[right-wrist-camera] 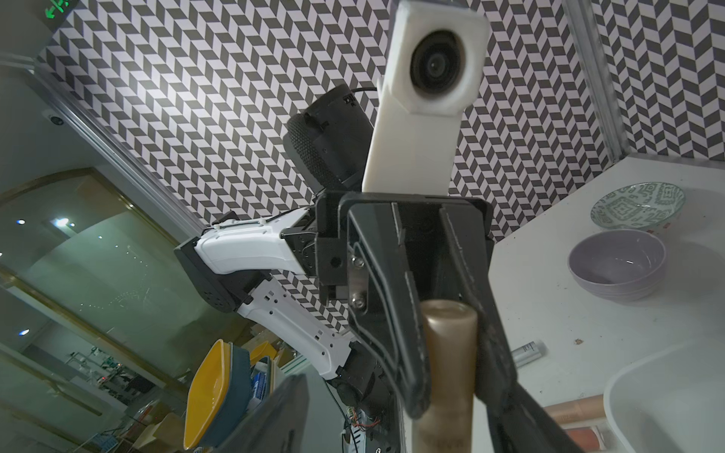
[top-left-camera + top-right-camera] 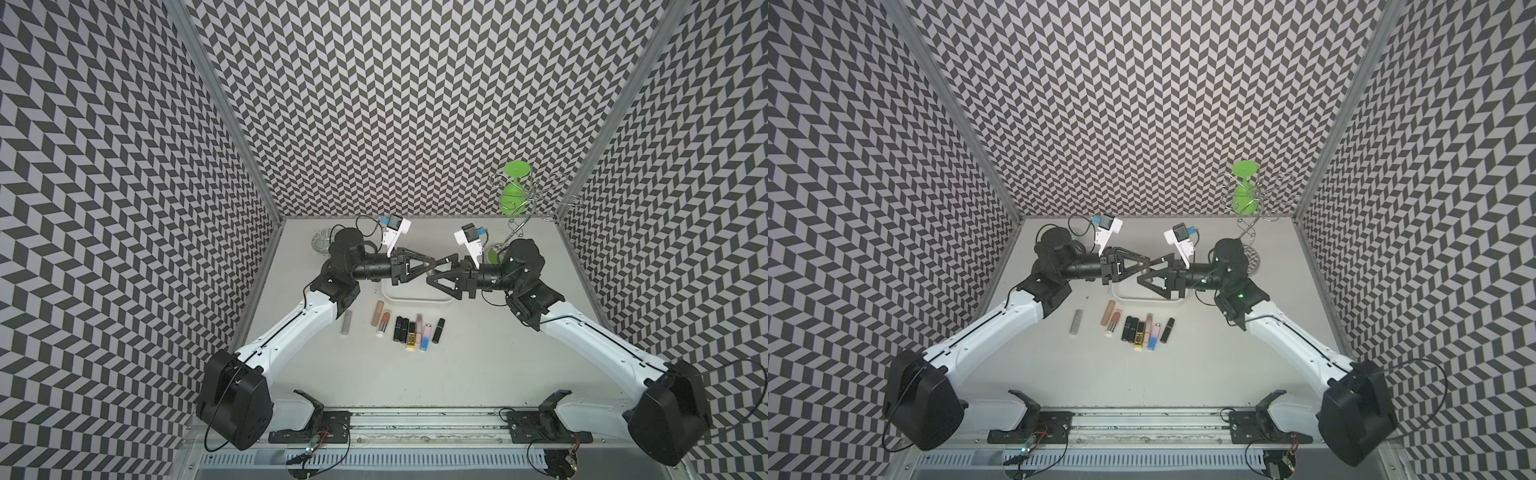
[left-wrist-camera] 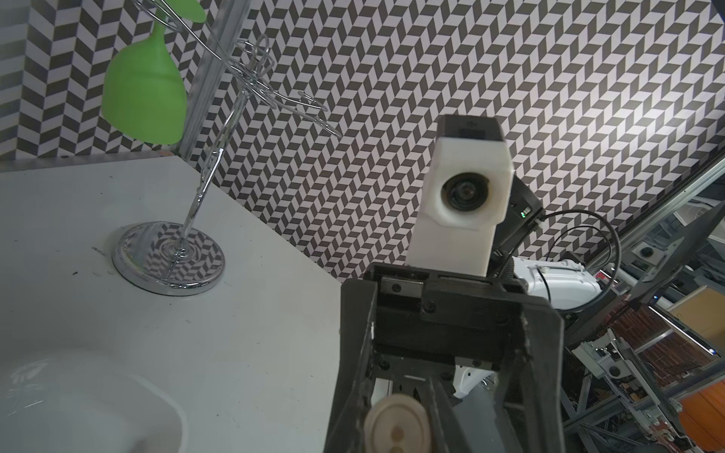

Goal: Put the lipstick into the storage box
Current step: Place the lipstick in the storage box.

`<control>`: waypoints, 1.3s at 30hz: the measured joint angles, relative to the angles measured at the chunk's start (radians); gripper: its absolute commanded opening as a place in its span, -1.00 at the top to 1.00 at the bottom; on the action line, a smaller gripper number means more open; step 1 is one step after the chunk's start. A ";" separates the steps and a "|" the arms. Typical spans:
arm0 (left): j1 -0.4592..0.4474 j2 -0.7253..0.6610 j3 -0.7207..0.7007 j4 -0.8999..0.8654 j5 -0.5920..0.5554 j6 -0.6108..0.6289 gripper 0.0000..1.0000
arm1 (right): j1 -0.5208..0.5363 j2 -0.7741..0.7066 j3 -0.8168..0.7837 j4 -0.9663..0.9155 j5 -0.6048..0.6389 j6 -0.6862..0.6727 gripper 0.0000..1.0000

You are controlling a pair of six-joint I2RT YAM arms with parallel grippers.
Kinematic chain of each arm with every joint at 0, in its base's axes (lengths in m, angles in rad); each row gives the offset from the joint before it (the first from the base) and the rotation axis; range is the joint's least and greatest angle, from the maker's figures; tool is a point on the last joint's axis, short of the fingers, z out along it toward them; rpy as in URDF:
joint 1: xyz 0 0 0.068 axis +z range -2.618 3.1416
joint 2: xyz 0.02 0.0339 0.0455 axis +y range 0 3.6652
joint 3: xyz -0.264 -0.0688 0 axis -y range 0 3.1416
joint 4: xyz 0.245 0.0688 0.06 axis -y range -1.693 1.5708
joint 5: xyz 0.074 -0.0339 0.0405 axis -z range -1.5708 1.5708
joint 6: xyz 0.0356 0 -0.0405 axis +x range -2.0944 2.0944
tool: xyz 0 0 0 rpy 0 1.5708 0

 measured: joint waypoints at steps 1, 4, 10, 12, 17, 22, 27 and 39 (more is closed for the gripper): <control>0.014 0.004 0.012 -0.027 -0.010 0.014 0.98 | -0.008 -0.006 0.000 -0.022 0.011 -0.017 -0.97; 0.046 0.034 0.081 -0.148 -0.074 0.083 0.98 | -0.040 -0.036 0.000 -0.092 0.061 -0.074 -1.00; 0.050 0.212 0.311 -0.471 -0.341 0.309 1.00 | -0.083 -0.156 0.006 -0.258 0.303 -0.147 -1.00; 0.046 0.295 0.367 -0.562 -0.436 0.369 1.00 | -0.084 -0.171 0.018 -0.300 0.361 -0.160 -1.00; 0.039 0.468 0.416 -0.713 -0.615 0.451 1.00 | -0.084 -0.172 0.028 -0.385 0.439 -0.187 -0.99; 0.032 0.566 0.439 -0.798 -0.719 0.487 1.00 | -0.084 -0.173 0.026 -0.440 0.482 -0.206 -0.99; 0.028 0.621 0.462 -0.826 -0.780 0.509 1.00 | -0.084 -0.176 0.010 -0.463 0.485 -0.204 -1.00; 0.024 0.752 0.550 -0.874 -0.860 0.525 1.00 | -0.083 -0.175 -0.014 -0.484 0.475 -0.199 -0.99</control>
